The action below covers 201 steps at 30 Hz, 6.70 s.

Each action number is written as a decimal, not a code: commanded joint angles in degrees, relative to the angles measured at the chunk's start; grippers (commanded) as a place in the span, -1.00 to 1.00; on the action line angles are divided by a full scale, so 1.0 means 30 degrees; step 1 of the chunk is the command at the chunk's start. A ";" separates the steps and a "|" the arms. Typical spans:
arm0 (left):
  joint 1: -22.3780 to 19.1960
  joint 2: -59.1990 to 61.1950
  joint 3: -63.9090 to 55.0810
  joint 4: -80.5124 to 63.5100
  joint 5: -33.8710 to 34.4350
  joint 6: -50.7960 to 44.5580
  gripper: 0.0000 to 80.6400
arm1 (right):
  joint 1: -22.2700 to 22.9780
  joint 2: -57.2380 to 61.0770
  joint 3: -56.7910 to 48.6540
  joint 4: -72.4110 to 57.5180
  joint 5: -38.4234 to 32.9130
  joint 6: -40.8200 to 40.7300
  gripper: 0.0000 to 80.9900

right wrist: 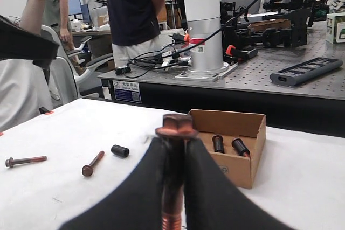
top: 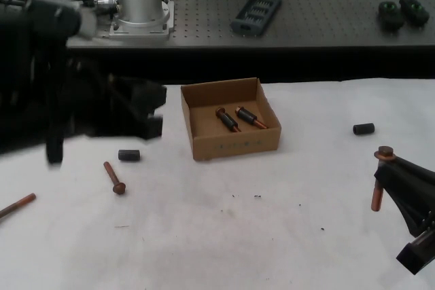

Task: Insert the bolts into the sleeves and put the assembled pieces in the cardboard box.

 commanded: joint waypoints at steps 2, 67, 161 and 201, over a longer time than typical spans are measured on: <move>-0.0453 -0.2060 0.2826 -0.3654 -0.0288 -0.1854 -0.99 | 0.0026 -0.0095 -0.0137 -0.0635 -0.0879 0.0480 -0.84; -0.6133 1.0346 1.0238 -2.8848 0.3942 -0.5324 -0.99 | 0.5146 0.7177 -0.4860 -0.5521 -0.7660 0.1362 -0.84; -0.6786 0.9454 0.9870 -2.8848 0.5185 -0.5721 -0.99 | 0.6641 1.1768 -0.5580 -1.0945 -1.0111 0.3709 -0.84; -0.5186 0.9707 0.6724 -2.6558 0.2013 -0.2853 -0.99 | 0.2646 1.1782 -0.8203 -1.0340 -0.8847 0.2819 -0.84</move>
